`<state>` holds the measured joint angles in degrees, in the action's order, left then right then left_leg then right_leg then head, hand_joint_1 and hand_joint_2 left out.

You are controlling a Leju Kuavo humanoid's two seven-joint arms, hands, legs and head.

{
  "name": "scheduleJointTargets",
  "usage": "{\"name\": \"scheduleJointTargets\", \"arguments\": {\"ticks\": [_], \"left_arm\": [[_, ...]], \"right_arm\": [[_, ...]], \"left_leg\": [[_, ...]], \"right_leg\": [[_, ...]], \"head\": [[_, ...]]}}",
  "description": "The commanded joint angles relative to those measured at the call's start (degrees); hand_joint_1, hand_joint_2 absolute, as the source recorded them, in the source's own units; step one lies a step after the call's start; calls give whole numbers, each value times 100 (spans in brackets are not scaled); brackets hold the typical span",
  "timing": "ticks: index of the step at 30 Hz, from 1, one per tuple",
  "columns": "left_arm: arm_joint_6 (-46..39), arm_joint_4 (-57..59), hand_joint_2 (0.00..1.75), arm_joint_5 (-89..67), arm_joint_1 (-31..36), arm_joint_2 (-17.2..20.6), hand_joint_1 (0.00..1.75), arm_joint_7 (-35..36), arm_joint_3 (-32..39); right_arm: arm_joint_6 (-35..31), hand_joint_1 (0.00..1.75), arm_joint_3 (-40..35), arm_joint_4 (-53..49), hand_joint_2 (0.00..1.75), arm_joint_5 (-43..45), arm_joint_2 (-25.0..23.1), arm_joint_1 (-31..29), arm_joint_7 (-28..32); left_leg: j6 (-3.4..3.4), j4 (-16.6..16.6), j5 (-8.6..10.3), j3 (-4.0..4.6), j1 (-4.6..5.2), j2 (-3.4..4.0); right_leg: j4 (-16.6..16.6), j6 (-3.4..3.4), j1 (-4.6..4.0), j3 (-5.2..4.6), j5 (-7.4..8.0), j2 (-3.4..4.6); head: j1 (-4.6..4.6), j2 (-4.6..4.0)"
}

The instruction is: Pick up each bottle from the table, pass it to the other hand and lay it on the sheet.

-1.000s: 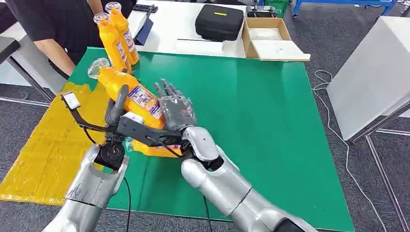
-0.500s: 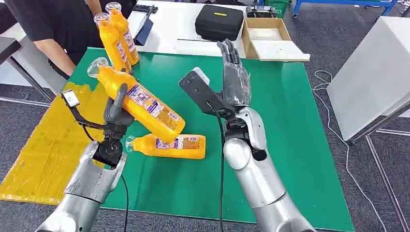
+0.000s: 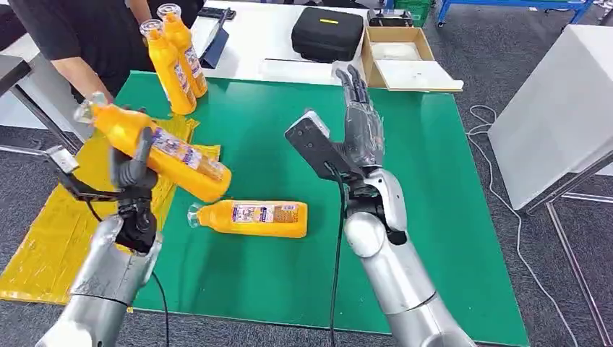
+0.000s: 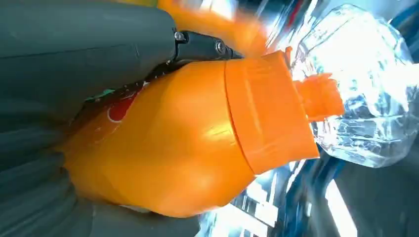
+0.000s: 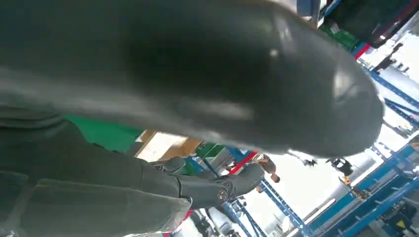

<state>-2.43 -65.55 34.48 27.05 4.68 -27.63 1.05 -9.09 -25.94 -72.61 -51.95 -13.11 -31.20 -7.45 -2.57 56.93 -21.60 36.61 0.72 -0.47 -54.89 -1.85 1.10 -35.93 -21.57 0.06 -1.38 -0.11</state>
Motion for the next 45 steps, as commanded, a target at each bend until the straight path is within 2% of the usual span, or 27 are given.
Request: {"name": "scheduleJointTargets", "arguments": {"ticks": [1,3,7,10,11,12,14,18,21,23,24,26,27,29,30,31,34,40,42,43,45], "left_arm": [[-1776,-283,175,-2875,688,447,175,-726,1604],[-1569,-236,175,-3073,723,494,175,-443,1685],[-2468,347,175,-4645,818,486,175,-909,1711],[-3288,758,175,-5490,797,544,175,-1237,1693],[-3494,810,175,-5675,772,563,175,-1237,1635],[-3494,810,175,-5675,772,563,175,-1237,1635],[-3690,838,175,-5822,712,580,175,-1237,1542],[-3757,620,175,-8241,460,6,175,-1237,2143],[-3757,449,175,-9105,222,-365,175,-1237,2127],[-3757,530,175,-9247,262,-414,175,-1237,2095],[-3757,616,175,-9450,315,-459,175,-1237,2088],[-3757,749,175,-9760,327,-508,175,-1237,1984],[-3757,776,175,-9810,312,-526,175,-1237,1951],[-3757,853,175,-9974,249,-599,175,-1237,1934],[-3757,1371,175,-9254,543,121,175,-1189,1368],[-3757,890,175,-9960,89,-627,175,-1237,1945],[-3757,788,175,-9896,-110,-603,175,-1237,1947],[-3757,788,175,-9896,-110,-603,175,-1237,1947],[-3757,788,175,-9896,-110,-603,175,-1237,1947],[-3757,788,175,-9896,-110,-603,175,-1237,1947],[-3757,788,175,-9896,-110,-603,175,-1237,1947]], "right_arm": [[91,0,-369,833,0,266,219,-313,204],[76,0,-387,833,0,290,242,-260,217],[82,0,-466,687,0,305,368,-79,222],[87,0,-541,684,0,359,391,-69,241],[87,0,-558,690,0,379,398,-65,248],[87,0,-558,690,0,379,398,-65,248],[73,0,-572,703,0,393,394,-57,258],[107,0,-672,703,0,438,369,7,273],[165,0,-804,671,0,462,335,-32,259],[198,0,-846,682,0,501,318,-88,234],[239,0,-875,674,0,588,294,-133,220],[273,0,-1036,623,0,634,327,-180,192],[278,0,-1070,608,0,652,331,-177,189],[305,0,-1211,595,0,697,329,-177,186],[518,0,-1098,576,0,855,376,-357,195],[417,0,-1362,592,0,761,291,-137,200],[420,0,-1506,619,0,746,245,-116,210],[420,0,-1506,619,0,746,245,-116,210],[420,0,-1506,619,0,746,245,-116,210],[420,0,-1506,619,0,746,245,-116,210],[420,0,-1506,619,0,746,245,-116,210]], "left_leg": [[28,10,-8,-13,-16,13],[31,12,-7,-13,-24,10],[25,-2,6,-16,-18,-22],[24,-4,4,-19,-16,-12],[40,1,-10,-50,-18,-7],[28,-5,4,-24,-13,-17],[32,-1,-1,-30,-16,-12],[37,-5,-4,-43,-16,-13],[25,-11,4,-29,-8,-17],[35,-9,-8,-55,-8,-14],[23,-4,5,-15,-6,-15],[26,0,4,-13,-9,-14],[41,11,-14,-41,-11,-15],[32,-2,0,-28,-6,-16],[30,-4,2,-25,-6,-19],[27,3,6,-5,-9,-12],[32,-9,-4,-40,-5,2],[25,-3,4,-12,-14,0],[40,5,-12,-42,-15,3],[27,-1,2,-14,-14,2],[27,-3,3,-15,-13,-1]], "right_leg": [[-5,15,-12,15,-6,10],[-8,17,-13,17,-7,7],[2,15,-8,18,-6,-11],[3,14,-4,24,-5,-3],[-2,24,-6,54,-18,-2],[2,16,-1,30,-8,-9],[0,19,-4,36,-11,-6],[2,24,-4,47,-15,-8],[7,14,3,33,-7,-11],[6,21,2,59,-19,-10],[3,14,0,21,-5,-8],[-1,15,-1,21,-6,-11],[-11,25,-3,50,-24,-15],[-2,19,1,34,-12,-14],[0,18,1,32,-10,-14],[-4,16,-2,10,-3,-6],[5,19,2,40,-10,4],[3,26,-3,14,3,-4],[-6,36,-4,43,-13,-3],[2,27,-4,17,2,-2],[2,27,-2,18,2,-5]], "head": [[-2,0],[-2,0],[-2,0],[0,0],[-2,0],[-2,0],[-2,0],[-2,0],[-2,0],[-2,0],[-2,0],[0,0],[-2,0],[-2,0],[-2,0],[-2,0],[0,0],[0,0],[0,0],[-2,0],[-2,0]]}}
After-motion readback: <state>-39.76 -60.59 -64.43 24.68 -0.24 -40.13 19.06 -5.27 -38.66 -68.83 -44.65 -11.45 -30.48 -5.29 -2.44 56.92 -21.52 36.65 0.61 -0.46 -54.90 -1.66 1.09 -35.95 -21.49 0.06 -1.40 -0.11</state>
